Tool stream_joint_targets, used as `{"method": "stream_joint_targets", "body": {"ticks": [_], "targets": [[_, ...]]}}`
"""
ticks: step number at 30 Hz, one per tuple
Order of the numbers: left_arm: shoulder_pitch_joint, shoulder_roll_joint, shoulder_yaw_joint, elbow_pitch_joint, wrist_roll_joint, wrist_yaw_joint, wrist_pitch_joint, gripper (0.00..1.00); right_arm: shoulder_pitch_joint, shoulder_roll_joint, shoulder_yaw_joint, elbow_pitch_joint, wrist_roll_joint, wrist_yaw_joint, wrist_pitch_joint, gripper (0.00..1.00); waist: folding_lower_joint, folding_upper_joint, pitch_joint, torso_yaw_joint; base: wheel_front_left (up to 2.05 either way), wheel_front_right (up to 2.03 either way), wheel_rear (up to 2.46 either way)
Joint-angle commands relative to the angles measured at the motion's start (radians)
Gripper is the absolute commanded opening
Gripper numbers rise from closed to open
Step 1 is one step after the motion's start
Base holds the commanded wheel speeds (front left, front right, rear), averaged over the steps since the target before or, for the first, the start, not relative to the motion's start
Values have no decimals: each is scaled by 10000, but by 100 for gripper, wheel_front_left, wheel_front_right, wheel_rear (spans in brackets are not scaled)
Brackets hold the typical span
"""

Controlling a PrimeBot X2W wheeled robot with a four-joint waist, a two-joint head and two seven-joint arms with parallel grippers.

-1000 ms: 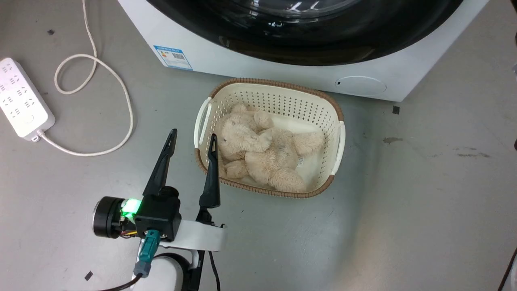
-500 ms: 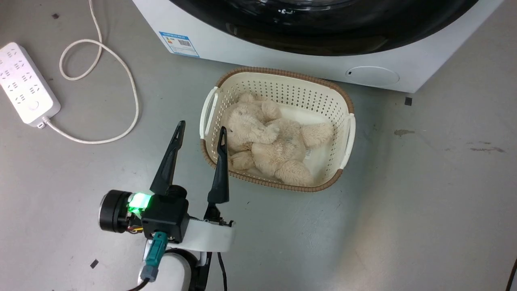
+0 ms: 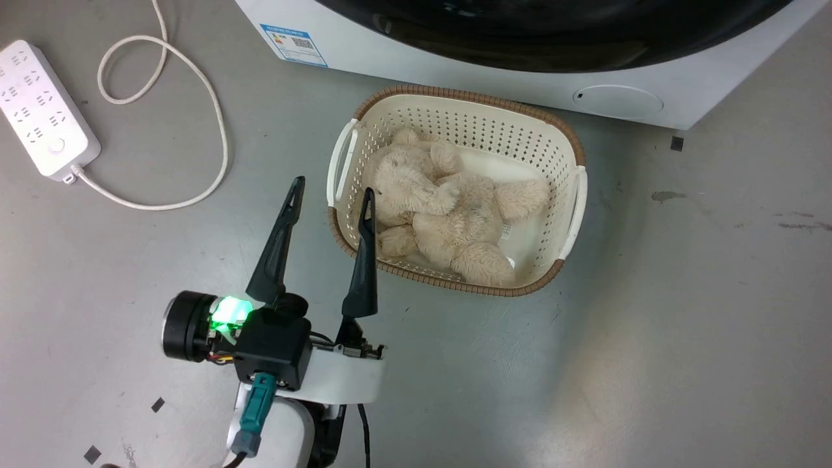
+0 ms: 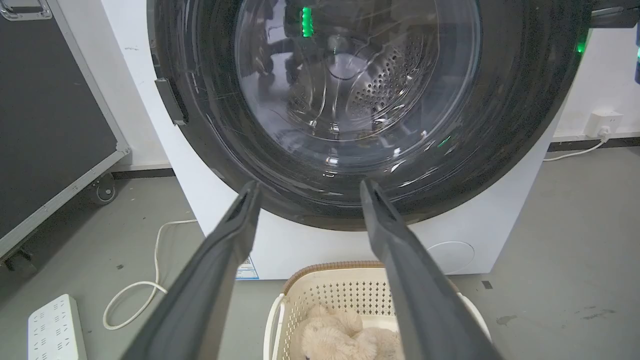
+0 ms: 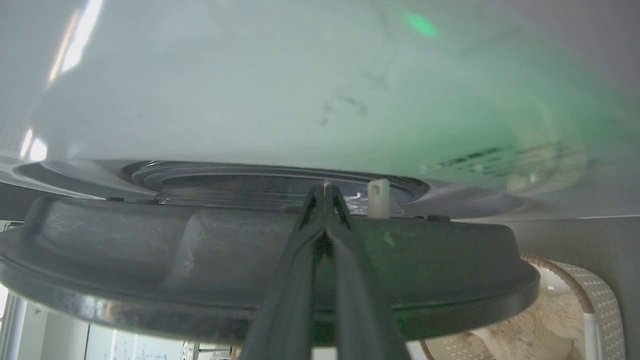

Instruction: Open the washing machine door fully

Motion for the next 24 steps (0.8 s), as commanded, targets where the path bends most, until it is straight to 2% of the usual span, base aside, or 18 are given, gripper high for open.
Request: {"method": "stream_joint_targets", "body": {"ticks": [1, 6, 10, 17, 24], "targets": [[-147, 41, -54, -55, -50, 90, -106, 100, -279, 95, -58, 244, 215, -5, 286, 0, 0, -1, -2, -10, 0, 0, 0], [-150, 167, -127, -55, -22, 203, -206, 100, -46, 235, -178, 308, 397, -6, 1025, 0, 0, -1, -125, -120, 0, 0, 0], [-87, 270, -79, 53, -57, 186, -206, 100, 854, 491, -97, -137, 276, -6, 1342, 0, 0, -1, -581, -309, 0, 0, 0], [219, 379, -86, 478, -192, 87, -207, 100, 2880, 1301, 105, -1636, 443, -6, 2237, 0, 0, -1, -1615, -529, 0, 0, 0], [664, 580, -5, 1159, -521, -230, -207, 100, 4931, 1994, 649, -3312, 854, -6, 3160, 0, 0, -1, -2477, -680, 0, 0, 0]]}}
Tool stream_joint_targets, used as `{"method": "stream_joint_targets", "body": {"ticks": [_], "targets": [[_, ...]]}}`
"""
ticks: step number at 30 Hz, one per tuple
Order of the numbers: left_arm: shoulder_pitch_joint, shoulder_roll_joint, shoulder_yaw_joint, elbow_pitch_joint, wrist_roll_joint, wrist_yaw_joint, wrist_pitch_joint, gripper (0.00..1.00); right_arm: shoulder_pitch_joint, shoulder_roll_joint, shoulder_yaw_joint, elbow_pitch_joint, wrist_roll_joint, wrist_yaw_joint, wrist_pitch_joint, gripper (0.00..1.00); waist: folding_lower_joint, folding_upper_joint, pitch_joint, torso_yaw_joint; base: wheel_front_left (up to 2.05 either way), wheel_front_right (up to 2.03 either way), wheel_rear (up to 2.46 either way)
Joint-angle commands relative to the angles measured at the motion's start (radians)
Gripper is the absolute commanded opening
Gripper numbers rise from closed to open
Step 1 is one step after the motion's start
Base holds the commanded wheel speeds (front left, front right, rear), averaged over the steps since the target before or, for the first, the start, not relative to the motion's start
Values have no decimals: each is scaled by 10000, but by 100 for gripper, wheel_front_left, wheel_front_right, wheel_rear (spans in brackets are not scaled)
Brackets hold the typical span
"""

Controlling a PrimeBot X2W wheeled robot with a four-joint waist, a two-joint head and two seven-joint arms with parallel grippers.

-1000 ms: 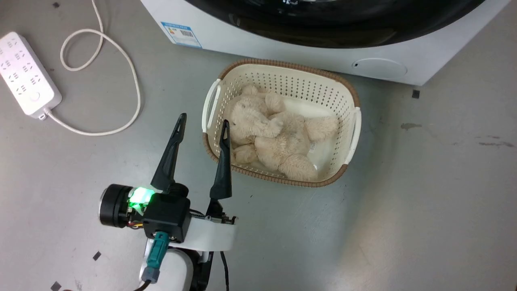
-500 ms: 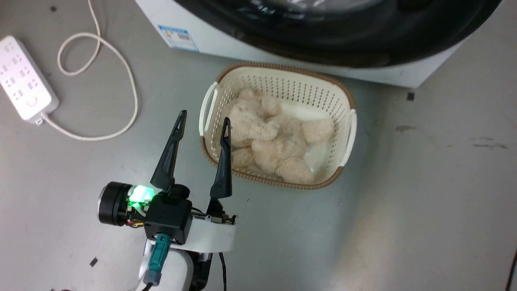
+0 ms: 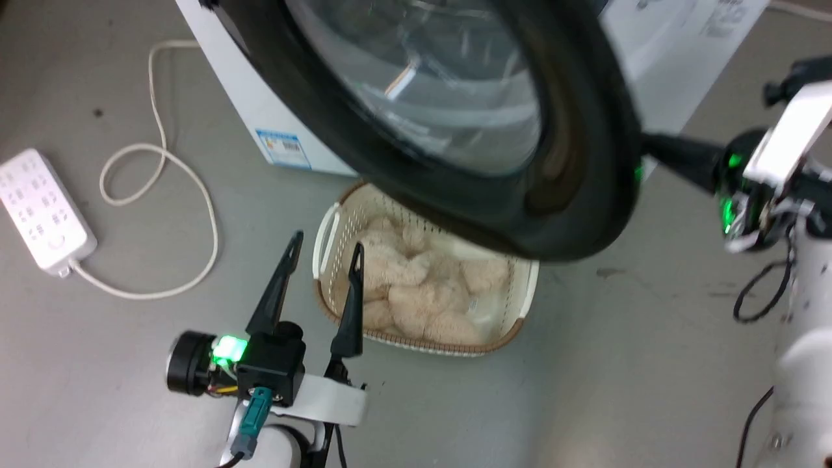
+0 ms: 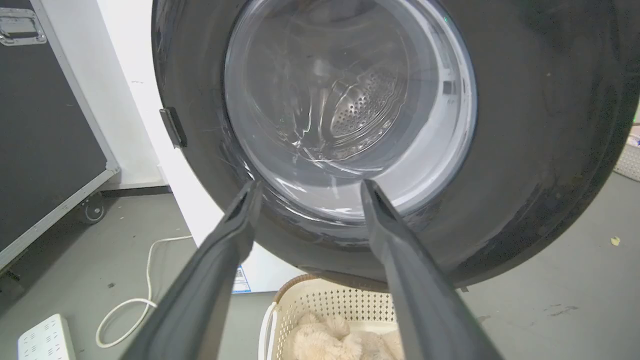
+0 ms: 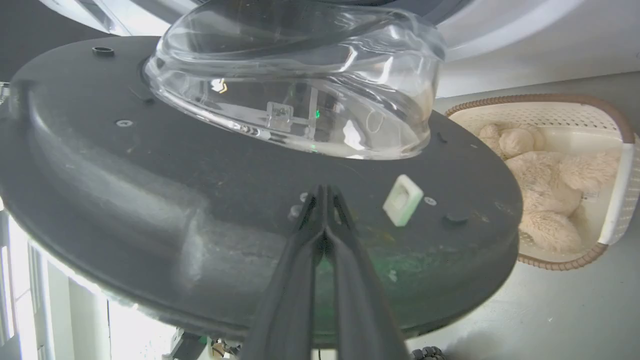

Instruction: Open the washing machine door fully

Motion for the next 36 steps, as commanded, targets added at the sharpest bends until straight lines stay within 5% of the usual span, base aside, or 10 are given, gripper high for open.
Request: {"method": "stream_joint_targets", "body": {"ticks": [1, 16, 26, 28, 29, 36], "targets": [[147, 45, 21, 126, -71, -70, -55, 100, 371, 57, 135, -259, 211, -6, 88, 0, 1, -1, -323, -62, 0, 0, 0], [732, 13, -102, 1117, -619, -616, -55, 100, 3479, 76, 5198, -1643, 3928, -6, -1058, 0, 1, -1, -1537, 410, 0, 0, 0], [1125, -9, 163, 837, -908, -704, -55, 100, 4144, 77, 6040, -1764, 4082, -6, -2185, 0, 1, -1, -2102, 648, 0, 0, 0], [1227, -1, 201, 870, -973, -765, -55, 100, 4289, 54, 5742, -1813, 3787, -6, -2608, 58, 1, -1, -2245, 619, 0, 0, 0], [1268, 2, 209, 896, -998, -796, -55, 100, 4354, -30, 5590, -1872, 3540, -6, -2857, 100, 1, -1, -2295, 592, 0, 0, 0], [1460, -16, 307, 1038, -1202, -1025, -55, 100, 5008, -1096, 4402, -3788, 815, -6, -6337, 100, 1, -1, -2730, 204, 0, 0, 0]]}}
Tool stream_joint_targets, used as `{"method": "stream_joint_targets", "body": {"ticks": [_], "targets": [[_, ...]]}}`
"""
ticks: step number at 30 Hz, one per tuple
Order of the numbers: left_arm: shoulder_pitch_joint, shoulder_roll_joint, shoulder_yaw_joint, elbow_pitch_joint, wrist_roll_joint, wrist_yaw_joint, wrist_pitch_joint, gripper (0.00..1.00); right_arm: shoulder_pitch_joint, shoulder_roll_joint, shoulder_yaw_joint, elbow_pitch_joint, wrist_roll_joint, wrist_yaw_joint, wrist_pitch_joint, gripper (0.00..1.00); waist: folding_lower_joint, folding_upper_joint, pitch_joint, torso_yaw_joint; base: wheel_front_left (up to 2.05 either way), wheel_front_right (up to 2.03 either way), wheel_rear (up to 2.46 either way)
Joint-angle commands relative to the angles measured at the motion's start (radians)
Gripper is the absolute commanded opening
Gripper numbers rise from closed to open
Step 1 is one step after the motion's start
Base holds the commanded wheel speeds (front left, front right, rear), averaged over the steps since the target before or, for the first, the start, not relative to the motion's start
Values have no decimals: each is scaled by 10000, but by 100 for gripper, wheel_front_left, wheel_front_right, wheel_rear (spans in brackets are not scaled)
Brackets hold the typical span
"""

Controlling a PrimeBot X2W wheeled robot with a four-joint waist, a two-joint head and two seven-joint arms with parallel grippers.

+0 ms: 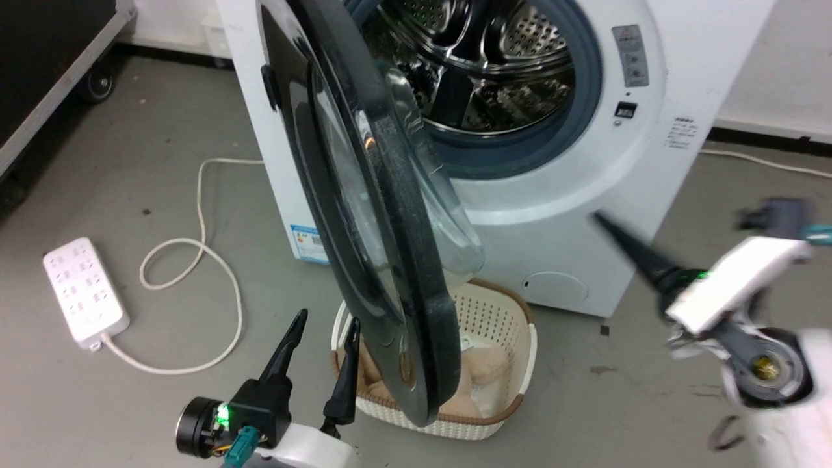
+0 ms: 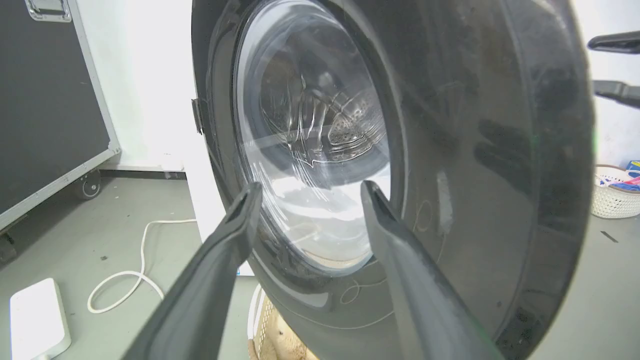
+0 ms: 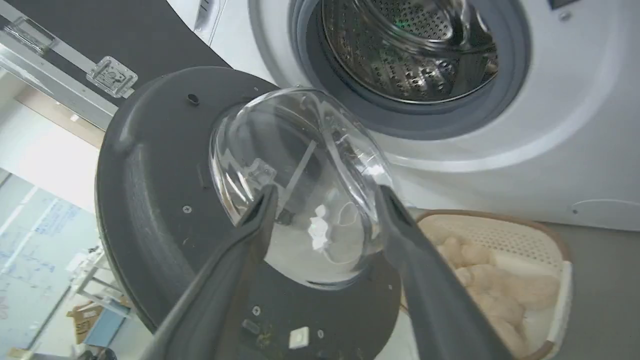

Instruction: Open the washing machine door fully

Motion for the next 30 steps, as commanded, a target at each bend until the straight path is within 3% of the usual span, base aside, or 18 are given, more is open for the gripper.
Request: {"method": "stream_joint_targets", "body": {"ticks": [1, 4, 5, 6, 8, 9, 12, 13, 14, 20, 24, 29, 30], "targets": [[190, 21, 49, 36, -59, -79, -53, 100, 339, -481, 29, -516, -965, -4, -946, 100, 0, 0, -208, -220, 0, 0, 0], [201, 35, 134, 1, -97, -119, -53, 100, 800, -1367, 387, -1390, -2827, -4, -2811, 100, 0, 0, -324, -441, 0, 0, 0], [205, 59, 282, -26, -160, -130, -53, 100, 1377, -2093, 568, -1811, -4673, -4, -4468, 100, 0, 0, -391, -689, 0, 0, 0], [205, 59, 282, -26, -160, -130, -53, 100, 1377, -2093, 568, -1811, -4673, -4, -4468, 100, 0, 0, -391, -689, 0, 0, 0], [286, 68, 511, -89, -320, -140, -53, 100, 1991, -2120, 348, -2023, -6250, -4, -5666, 100, 0, 0, -441, -942, 0, 0, 0], [286, 68, 511, -89, -320, -140, -53, 100, 1991, -2120, 348, -2023, -6250, -4, -5666, 100, 0, 0, -441, -942, 0, 0, 0], [386, 142, 722, -182, -361, -122, -53, 100, 2729, -1558, -112, -2251, -7505, -4, -6280, 100, 0, 0, -448, -1175, 0, 0, 0], [454, 196, 825, -207, -374, -137, -53, 100, 3273, -952, -391, -2305, -8148, -4, -6570, 100, 0, 0, -454, -1307, 0, 0, 0], [454, 196, 825, -207, -374, -137, -53, 100, 3273, -952, -391, -2305, -8148, -4, -6570, 100, 0, 0, -454, -1307, 0, 0, 0], [567, 239, 928, -137, -335, -150, -53, 100, 4700, 421, -770, -2202, -9519, -4, -7197, 100, 0, 0, -466, -1481, 0, 0, 0], [696, 212, 983, -93, -317, -134, -53, 100, 5156, 785, -789, -2271, -10273, -4, -7424, 100, 0, 0, -443, -1634, 0, 0, 0], [780, 186, 969, 34, -268, -186, -53, 100, 5219, 937, -756, -2362, -10416, -4, -7556, 100, 0, 0, -399, -1676, 0, 0, 0], [779, 177, 970, 54, -271, -202, -53, 89, 5194, 946, -754, -2359, -10390, -4, -7571, 100, 0, 0, -394, -1670, 0, 0, 0]]}}
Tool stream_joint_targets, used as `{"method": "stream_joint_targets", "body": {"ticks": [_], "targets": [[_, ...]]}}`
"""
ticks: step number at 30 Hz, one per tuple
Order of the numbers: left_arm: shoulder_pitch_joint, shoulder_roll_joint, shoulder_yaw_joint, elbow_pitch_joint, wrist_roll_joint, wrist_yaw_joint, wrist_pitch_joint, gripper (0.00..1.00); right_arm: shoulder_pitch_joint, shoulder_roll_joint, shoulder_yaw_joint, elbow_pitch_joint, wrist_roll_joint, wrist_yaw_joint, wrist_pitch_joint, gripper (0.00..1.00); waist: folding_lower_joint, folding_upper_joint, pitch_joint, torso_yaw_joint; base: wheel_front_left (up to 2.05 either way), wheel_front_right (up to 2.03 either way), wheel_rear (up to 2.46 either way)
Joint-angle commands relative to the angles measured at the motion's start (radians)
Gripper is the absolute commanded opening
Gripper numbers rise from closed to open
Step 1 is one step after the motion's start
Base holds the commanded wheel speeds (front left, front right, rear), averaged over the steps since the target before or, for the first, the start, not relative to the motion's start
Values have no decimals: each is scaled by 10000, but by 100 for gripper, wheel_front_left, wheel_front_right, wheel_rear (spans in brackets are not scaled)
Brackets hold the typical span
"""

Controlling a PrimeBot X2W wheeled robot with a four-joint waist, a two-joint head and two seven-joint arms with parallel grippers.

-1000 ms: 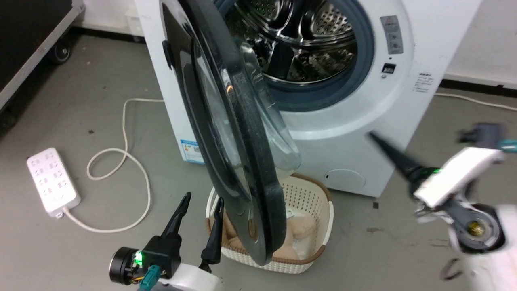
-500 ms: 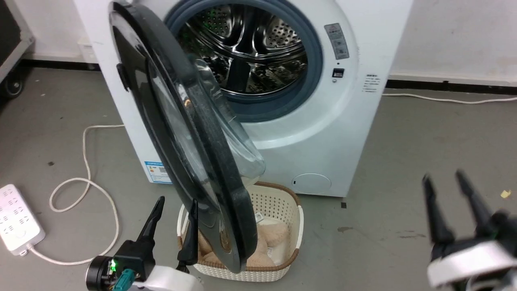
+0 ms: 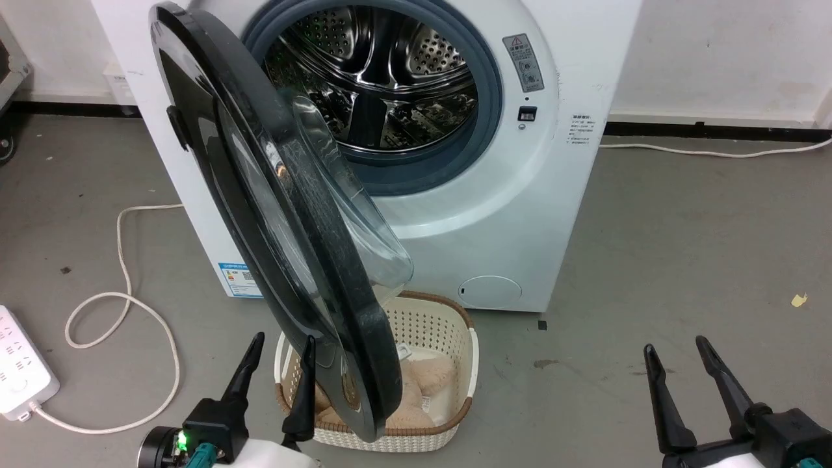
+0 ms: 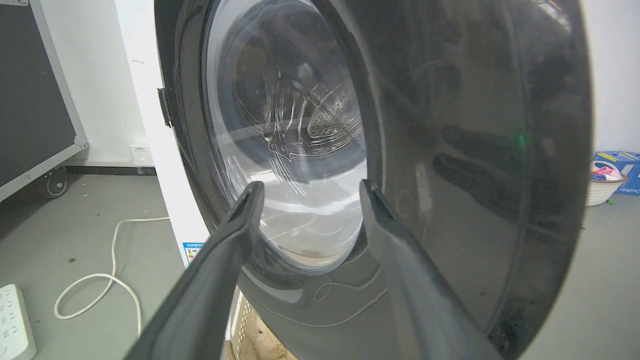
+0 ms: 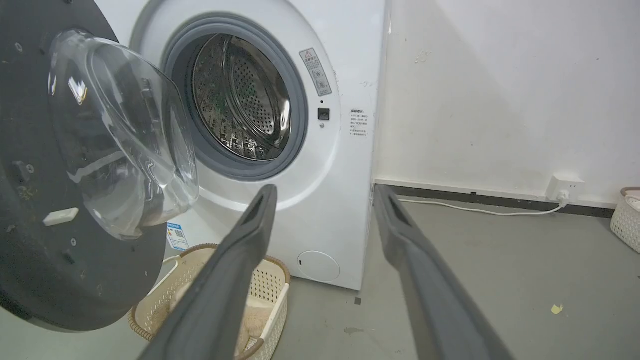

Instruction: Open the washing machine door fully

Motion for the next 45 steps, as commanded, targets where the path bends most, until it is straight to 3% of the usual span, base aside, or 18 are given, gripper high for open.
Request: {"method": "stream_joint_targets", "body": {"ticks": [1, 2, 9, 14, 17, 21, 26, 30, 37, 45], "targets": [[124, -21, 3, 24, 42, -40, -55, 17, 23, 59, -6, -53, 38, -7, -61, 100, 0, 0, 3, 12, 0, 0, 0], [115, -28, 5, 32, 42, -54, -55, 0, -1, 63, -10, -43, 51, -7, -69, 100, 0, 0, 8, 24, 0, 0, 0], [-109, -316, 812, -1041, -197, 295, -55, 0, -113, 71, 2, -17, 419, -7, -124, 100, 0, 0, 10, 134, 0, 0, 0], [-631, -545, 1565, -2915, -474, 686, -55, 0, -154, 72, 165, -29, 488, -7, -127, 100, 0, 0, 11, 184, 0, 0, 0], [-1155, -583, 1705, -4081, -545, 686, -55, 0, -161, 72, 217, -22, 523, -7, -107, 100, 0, 0, 20, 223, 0, 0, 0], [-1805, -617, 1315, -5376, -524, 580, 69, 0, -162, 73, 277, 26, 553, -7, -86, 100, 0, 0, 27, 251, 0, 0, 0], [-2264, -682, -81, -6116, -148, 379, 907, 0, -186, 73, 405, 68, 562, -7, -77, 100, 0, 0, 61, 238, 0, 0, 0], [-2022, -776, -1476, -5749, -121, 367, 1479, 0, -238, 73, 485, 136, 713, -7, -81, 100, 0, 0, 169, 174, 0, 0, 0], [-1116, -801, -3415, -3942, -79, 230, 2818, 0, -312, 73, 601, 292, 863, -7, -156, 100, 0, 0, 389, 101, 0, 0, 0], [-820, -828, -3402, -2128, -262, 792, 3020, 0, -414, 74, 589, 355, 942, -7, -204, 100, 0, 0, 588, 149, 0, 0, 0]]}}
